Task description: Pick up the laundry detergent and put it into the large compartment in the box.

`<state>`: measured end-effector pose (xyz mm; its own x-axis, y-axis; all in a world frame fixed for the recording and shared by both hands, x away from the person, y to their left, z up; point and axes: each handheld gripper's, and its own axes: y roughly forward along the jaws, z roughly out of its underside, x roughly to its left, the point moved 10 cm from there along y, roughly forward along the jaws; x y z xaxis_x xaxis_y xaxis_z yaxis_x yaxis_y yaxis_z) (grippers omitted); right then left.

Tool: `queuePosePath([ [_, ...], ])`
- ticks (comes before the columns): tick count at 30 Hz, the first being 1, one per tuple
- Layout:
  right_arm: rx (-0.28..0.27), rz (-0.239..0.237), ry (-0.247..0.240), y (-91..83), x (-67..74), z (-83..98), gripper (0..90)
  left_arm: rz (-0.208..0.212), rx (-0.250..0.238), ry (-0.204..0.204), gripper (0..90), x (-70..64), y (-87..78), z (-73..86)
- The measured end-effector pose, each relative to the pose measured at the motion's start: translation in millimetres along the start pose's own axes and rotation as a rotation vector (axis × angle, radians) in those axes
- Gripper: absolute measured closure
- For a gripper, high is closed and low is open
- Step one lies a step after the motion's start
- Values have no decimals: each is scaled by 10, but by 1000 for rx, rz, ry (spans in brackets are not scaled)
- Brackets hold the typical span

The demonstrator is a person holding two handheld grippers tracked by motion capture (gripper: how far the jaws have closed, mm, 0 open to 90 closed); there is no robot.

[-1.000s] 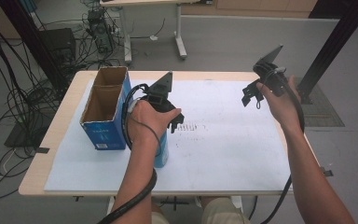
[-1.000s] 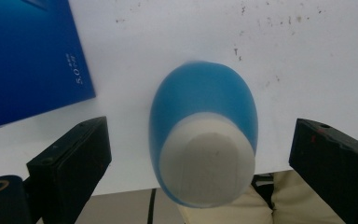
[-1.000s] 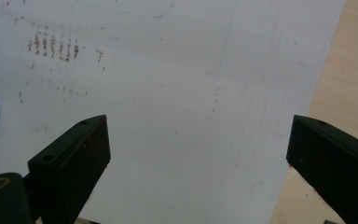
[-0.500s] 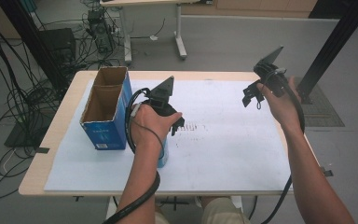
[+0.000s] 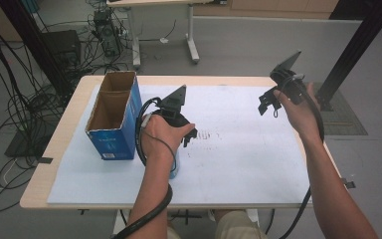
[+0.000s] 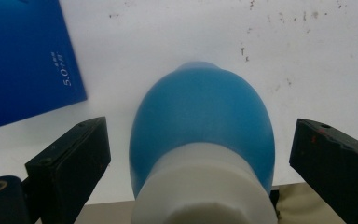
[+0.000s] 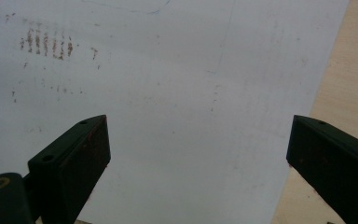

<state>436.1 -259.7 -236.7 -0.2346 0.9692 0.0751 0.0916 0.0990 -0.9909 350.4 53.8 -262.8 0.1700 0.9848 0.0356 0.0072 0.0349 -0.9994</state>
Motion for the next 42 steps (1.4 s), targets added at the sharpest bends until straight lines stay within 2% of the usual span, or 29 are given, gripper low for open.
queuePosePath([
  [21, 2, -2, -2, 21, 10, 3, 59, 6, -7, 6, 53, -17, 8, 21],
  [42, 2, 1, 5, -5, -5, 10, 58, -11, -12, 12, 59, -35, -4, 22],
])
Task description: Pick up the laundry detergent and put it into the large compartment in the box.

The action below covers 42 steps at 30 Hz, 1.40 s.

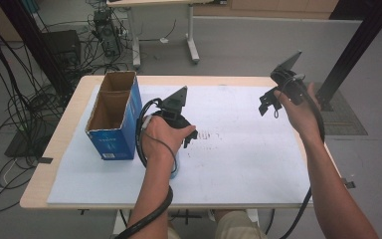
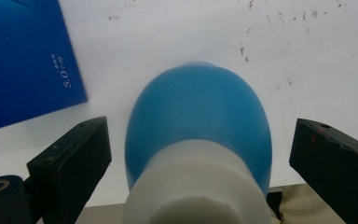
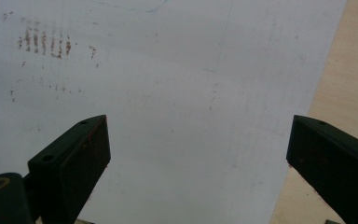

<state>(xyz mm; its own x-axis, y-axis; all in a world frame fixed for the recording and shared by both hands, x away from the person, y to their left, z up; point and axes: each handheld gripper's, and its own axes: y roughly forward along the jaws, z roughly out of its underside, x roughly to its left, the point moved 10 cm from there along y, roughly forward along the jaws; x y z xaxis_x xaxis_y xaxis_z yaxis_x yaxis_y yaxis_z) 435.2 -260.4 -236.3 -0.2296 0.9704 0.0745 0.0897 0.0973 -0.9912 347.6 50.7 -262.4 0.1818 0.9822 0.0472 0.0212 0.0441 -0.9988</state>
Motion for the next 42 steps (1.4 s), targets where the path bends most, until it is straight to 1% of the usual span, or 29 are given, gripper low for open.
queuePosePath([
  [18, -2, 0, -3, 11, -13, 11, 58, 2, -6, -1, 61, -11, -6, 3],
  [20, 2, -1, 2, 10, -17, 10, 58, 0, -7, -3, 62, -12, -9, 4],
  [42, 1, -2, 1, 16, -31, 17, 58, -11, -19, 0, 75, -29, -19, 8],
])
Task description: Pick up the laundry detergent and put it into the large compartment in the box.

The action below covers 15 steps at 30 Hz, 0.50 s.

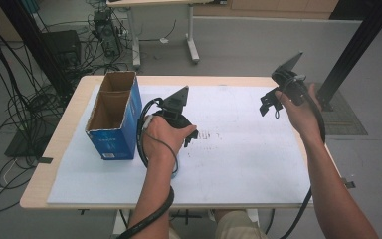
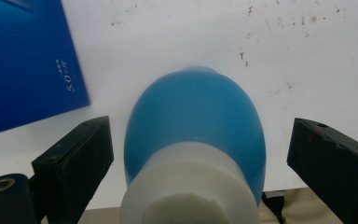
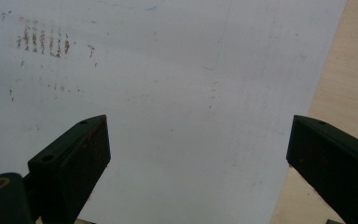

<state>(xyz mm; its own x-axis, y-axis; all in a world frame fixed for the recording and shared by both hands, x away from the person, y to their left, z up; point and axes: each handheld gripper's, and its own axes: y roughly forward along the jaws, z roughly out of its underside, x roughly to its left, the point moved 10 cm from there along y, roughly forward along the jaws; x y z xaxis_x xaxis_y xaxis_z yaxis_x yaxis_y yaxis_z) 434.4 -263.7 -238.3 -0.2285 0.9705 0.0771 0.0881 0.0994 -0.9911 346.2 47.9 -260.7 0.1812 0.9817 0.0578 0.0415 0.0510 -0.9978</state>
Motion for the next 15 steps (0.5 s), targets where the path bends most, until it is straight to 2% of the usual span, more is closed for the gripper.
queuePosePath([
  [15, 1, -1, 1, 6, -11, 4, 58, -2, 2, 0, 79, -11, 18, 8],
])
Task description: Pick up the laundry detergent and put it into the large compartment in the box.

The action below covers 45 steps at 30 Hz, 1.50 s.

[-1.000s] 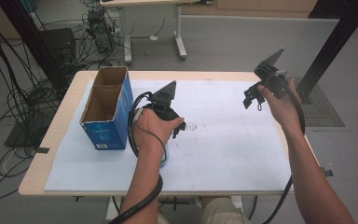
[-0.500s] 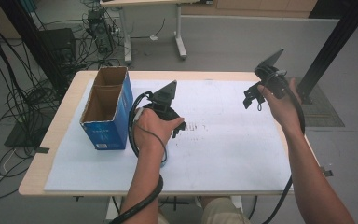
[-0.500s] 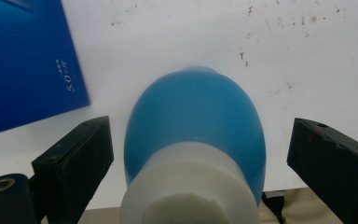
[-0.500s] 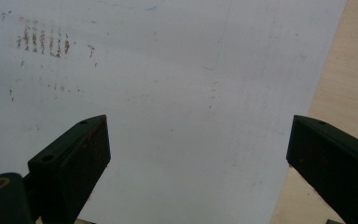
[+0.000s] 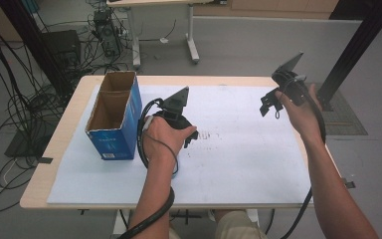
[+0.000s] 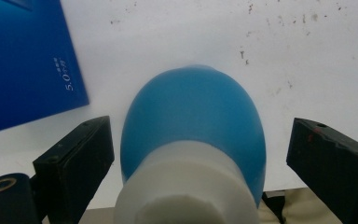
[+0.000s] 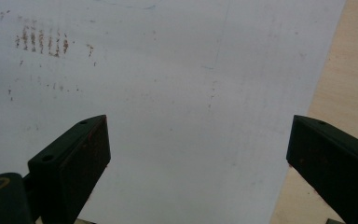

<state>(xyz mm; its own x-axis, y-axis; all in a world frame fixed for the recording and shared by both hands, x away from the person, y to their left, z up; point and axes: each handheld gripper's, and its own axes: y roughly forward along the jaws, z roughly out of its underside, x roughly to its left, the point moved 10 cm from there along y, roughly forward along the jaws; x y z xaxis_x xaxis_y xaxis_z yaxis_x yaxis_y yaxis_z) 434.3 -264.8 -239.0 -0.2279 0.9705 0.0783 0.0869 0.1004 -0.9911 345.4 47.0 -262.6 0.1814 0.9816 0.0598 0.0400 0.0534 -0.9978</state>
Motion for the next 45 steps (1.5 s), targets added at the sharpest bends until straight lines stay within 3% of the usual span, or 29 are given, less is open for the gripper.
queuePosePath([
  [9, 1, -3, 3, 10, -4, 1, 58, -10, 1, -2, 112, -6, 14, 6],
  [28, 1, -4, 0, 23, 6, -11, 58, -10, 8, -4, 352, 34, 30, 13],
  [45, 5, -2, 2, 36, 18, -20, 58, 0, 5, -20, 361, 50, 30, 11],
])
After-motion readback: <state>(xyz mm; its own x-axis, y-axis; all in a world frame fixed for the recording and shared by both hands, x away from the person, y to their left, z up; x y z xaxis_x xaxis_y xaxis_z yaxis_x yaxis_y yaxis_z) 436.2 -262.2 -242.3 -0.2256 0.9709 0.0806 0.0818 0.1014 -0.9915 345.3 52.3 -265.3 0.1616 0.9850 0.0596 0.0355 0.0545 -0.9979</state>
